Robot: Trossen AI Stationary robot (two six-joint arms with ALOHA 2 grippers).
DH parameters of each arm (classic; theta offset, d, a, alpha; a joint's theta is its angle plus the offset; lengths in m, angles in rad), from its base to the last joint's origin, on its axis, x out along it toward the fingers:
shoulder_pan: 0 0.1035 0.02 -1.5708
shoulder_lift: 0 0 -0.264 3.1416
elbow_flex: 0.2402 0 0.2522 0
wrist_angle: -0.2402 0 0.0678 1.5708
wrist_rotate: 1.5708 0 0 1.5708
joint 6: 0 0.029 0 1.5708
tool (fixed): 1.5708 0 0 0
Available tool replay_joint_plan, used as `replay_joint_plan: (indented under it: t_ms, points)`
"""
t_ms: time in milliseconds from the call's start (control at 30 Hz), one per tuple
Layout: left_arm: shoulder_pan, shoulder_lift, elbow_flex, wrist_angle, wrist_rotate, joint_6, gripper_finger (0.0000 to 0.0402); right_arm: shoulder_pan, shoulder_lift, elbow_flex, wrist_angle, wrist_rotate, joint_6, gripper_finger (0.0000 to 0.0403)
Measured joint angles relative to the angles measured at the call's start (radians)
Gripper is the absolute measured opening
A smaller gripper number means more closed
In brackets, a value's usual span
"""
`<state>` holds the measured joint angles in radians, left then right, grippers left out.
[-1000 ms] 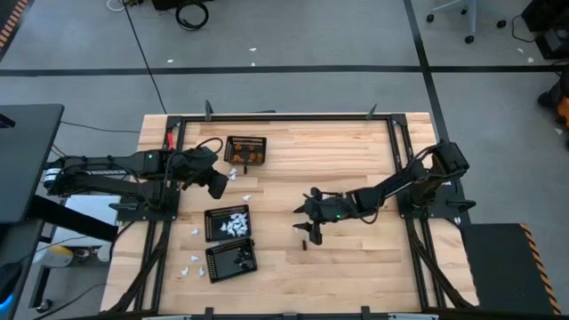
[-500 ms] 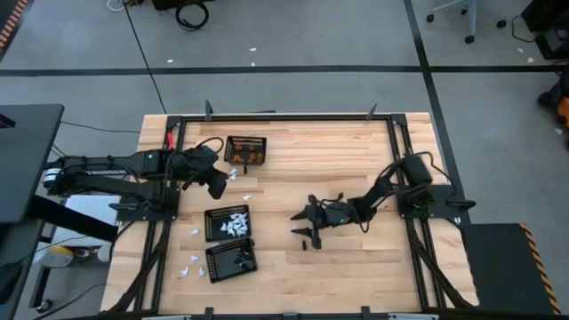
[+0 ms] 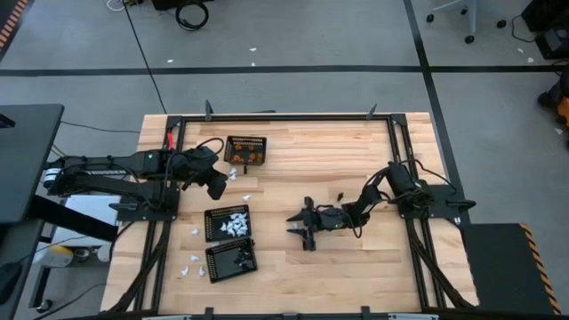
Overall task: Sort Halloween decoration
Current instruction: Put the white toy into the middle black bin
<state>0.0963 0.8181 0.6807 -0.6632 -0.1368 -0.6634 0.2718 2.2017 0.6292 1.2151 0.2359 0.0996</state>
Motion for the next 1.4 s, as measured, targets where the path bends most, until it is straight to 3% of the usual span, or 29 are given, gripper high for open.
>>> replay_joint_plan:
  t_ms: [200, 700, 1400]
  points:
    - [0.000, 0.000, 0.000, 0.000, 0.000, 0.022, 0.0043, 0.002, -0.001, -0.001, -0.035, -0.003, -0.006, 0.0099]
    - [0.000, 0.000, 0.000, 0.001, 0.002, 0.030, 0.0043, -0.032, -0.050, -0.004, -0.070, -0.046, -0.022, 0.0103]
    - [0.000, -0.001, 0.000, -0.006, 0.003, 0.029, 0.0043, -0.046, -0.051, 0.136, -0.097, -0.128, -0.052, 0.0103]
